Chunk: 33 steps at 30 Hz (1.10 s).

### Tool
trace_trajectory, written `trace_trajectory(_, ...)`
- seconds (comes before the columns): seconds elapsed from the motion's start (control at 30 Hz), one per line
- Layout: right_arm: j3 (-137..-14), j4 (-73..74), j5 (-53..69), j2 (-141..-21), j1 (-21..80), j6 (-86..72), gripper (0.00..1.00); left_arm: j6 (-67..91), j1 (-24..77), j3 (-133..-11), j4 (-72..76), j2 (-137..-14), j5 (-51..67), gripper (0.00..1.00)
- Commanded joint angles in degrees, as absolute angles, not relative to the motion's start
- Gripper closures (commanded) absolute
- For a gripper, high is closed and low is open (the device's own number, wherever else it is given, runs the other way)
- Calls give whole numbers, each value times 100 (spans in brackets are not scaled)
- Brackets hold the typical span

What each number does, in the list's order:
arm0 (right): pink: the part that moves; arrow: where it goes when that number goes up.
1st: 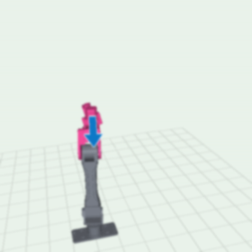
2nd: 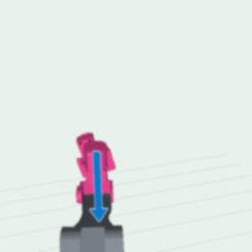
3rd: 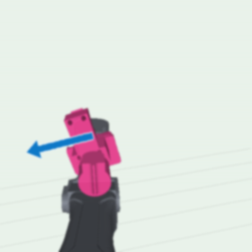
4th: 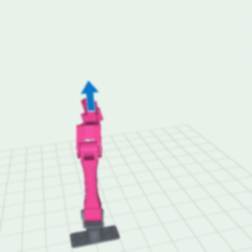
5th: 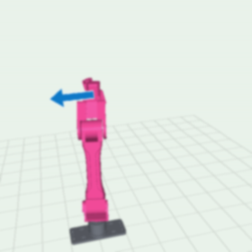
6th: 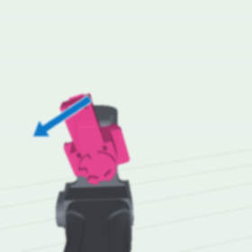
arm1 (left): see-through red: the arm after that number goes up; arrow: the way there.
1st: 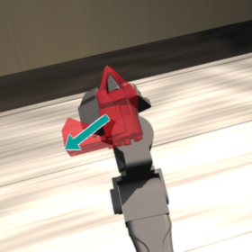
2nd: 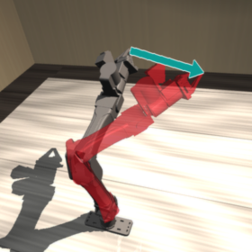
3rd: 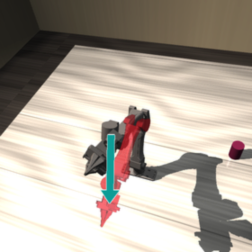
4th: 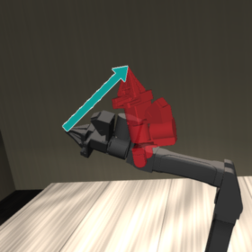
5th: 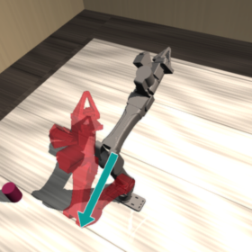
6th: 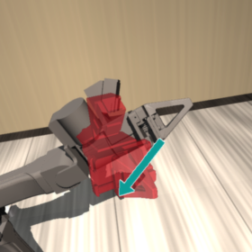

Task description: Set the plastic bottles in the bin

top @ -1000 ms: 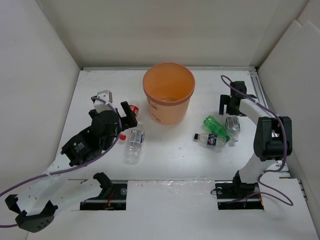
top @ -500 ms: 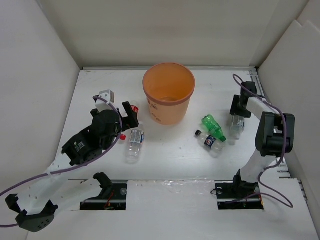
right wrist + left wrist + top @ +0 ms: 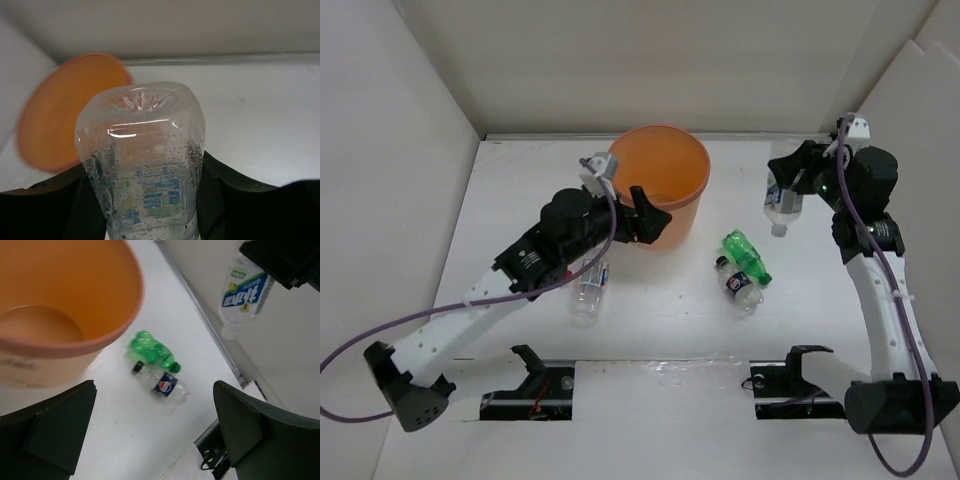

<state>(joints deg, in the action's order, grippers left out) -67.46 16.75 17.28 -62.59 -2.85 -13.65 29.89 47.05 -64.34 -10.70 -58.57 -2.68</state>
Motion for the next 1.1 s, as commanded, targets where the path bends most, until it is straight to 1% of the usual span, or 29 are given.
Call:
trace_trajectory(0.0, -6680, 704, 3662, -5951, 271, -2011, 100, 2619, 4816, -6662, 698, -6343, 1464, 0)
trace_trajectory(0.03, -6680, 442, 3761, -5889, 638, -2248, 100, 2471, 4869, -6723, 895, -6433, 1563, 0)
trace_trajectory(0.13, -6680, 54, 3867, -5766, 1315, -2574, 100, 2198, 5140, -6724, 1458, -6723, 1617, 0)
trace_trajectory(0.3, -6812, -403, 3999, -5766, 1968, -2803, 100, 2004, 5194, -6855, 1783, -7031, 1635, 0)
trace_trajectory(0.37, -6812, -579, 3999, -5766, 2239, -2943, 100, 2004, 5194, -6725, 2187, -7031, 1906, 0)
trace_trajectory(0.47, -6653, -1089, 3947, -5827, 2434, -3154, 100, 2004, 5194, -6610, 2722, -7110, 2397, 0)
trace_trajectory(0.6, -6442, -2221, 4305, -6090, 2592, -4005, 100, 2004, 5194, -6767, 2725, -7382, 2461, 0)
trace_trajectory(0.63, -6355, -2711, 4368, -6152, 2593, -4164, 100, 2004, 5194, -6828, 2725, -7383, 2461, 0)
trace_trajectory(0.7, -6302, -3118, 4499, -6380, 2662, -4429, 99, 2004, 5194, -6829, 2725, -7462, 2461, 10)
trace_trajectory(0.73, -6302, -3294, 4570, -6442, 2663, -4491, 97, 2004, 5194, -6829, 2725, -7514, 2461, 21)
trace_trajectory(0.77, -6302, -3296, 4570, -6495, 2663, -4491, 78, 2004, 5194, -6829, 2777, -7515, 2461, 54)
trace_trajectory(0.8, -6302, -3357, 4570, -6495, 2663, -4491, 59, 2004, 5194, -6829, 2777, -7515, 2383, 70)
trace_trajectory(0.83, -6302, -3357, 4492, -6495, 2663, -4422, 36, 2004, 5194, -6829, 2708, -7454, 2269, 83)
trace_trajectory(0.87, -6302, -3279, 4491, -6495, 2663, -4325, 16, 2004, 5247, -6951, 2603, -7453, 2120, 89)
trace_trajectory(0.9, -6302, -3165, 4439, -6426, 2541, -4211, 0, 1917, 5247, -7013, 2471, -7453, 1918, 92)
trace_trajectory(0.93, -6363, -2990, 4386, -6329, 2436, -4062, 0, 1855, 5247, -7083, 2183, -7401, 1403, 92)
trace_trajectory(1.0, -6451, -2139, 4228, -6136, 2023, -3421, 0, 1741, 5247, -7320, 1900, -7400, 733, 92)
trace_trajectory(1.03, -6547, -1788, 4088, -6083, 1891, -3184, 0, 1688, 5177, -7417, 1637, -7400, 42, 92)
trace_trajectory(1.07, -6600, -1419, 3782, -6012, 1724, -2755, 0, 1688, 5003, -7540, 1504, -7487, -200, 92)
